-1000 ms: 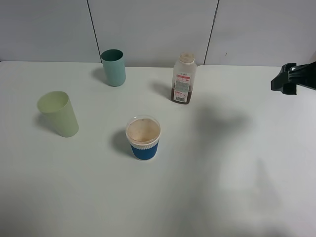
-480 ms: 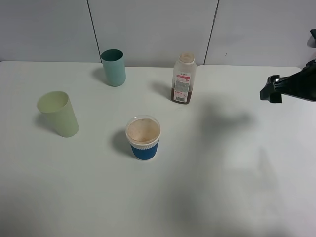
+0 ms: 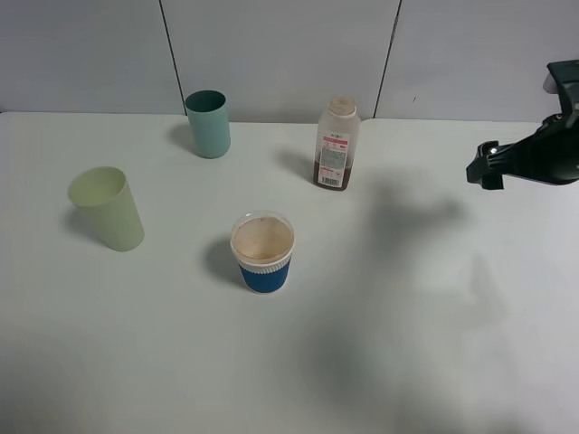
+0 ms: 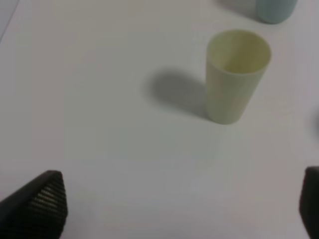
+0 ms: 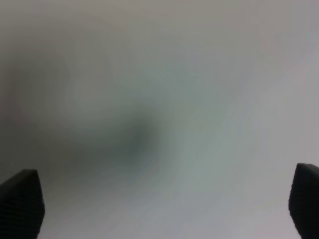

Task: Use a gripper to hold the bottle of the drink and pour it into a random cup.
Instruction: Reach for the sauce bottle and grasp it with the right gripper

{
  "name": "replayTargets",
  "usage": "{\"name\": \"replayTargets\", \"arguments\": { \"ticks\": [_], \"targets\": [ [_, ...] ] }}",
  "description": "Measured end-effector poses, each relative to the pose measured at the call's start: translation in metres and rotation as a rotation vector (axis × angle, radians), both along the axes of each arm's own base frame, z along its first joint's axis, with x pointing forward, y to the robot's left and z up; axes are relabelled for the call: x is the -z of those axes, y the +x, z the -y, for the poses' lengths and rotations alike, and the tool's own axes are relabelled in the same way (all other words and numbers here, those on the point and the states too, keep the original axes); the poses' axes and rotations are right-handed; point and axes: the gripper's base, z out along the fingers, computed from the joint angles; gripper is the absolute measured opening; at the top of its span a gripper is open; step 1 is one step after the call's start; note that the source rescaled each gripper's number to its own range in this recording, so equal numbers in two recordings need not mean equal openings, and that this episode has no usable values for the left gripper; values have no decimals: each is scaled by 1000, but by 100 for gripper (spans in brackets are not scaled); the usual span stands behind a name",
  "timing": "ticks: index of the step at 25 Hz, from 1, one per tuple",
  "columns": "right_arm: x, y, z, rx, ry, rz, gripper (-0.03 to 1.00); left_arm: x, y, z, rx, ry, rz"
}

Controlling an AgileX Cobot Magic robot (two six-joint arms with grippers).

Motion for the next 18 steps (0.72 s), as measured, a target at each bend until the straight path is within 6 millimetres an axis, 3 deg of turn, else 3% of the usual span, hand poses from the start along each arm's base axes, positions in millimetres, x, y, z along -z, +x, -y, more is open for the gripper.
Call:
{"name": "replayTargets", "arguments": {
  "ticks": [6, 11, 18],
  "targets": [
    [12, 5, 2, 8, -30, -25, 100, 0, 0, 0, 0, 0, 0],
    [10, 13, 3, 16, -23, 62, 100, 0, 0, 0, 0, 0, 0],
    [11, 20, -19, -276, 26, 153, 100, 0, 0, 0, 0, 0, 0]
  ]
}}
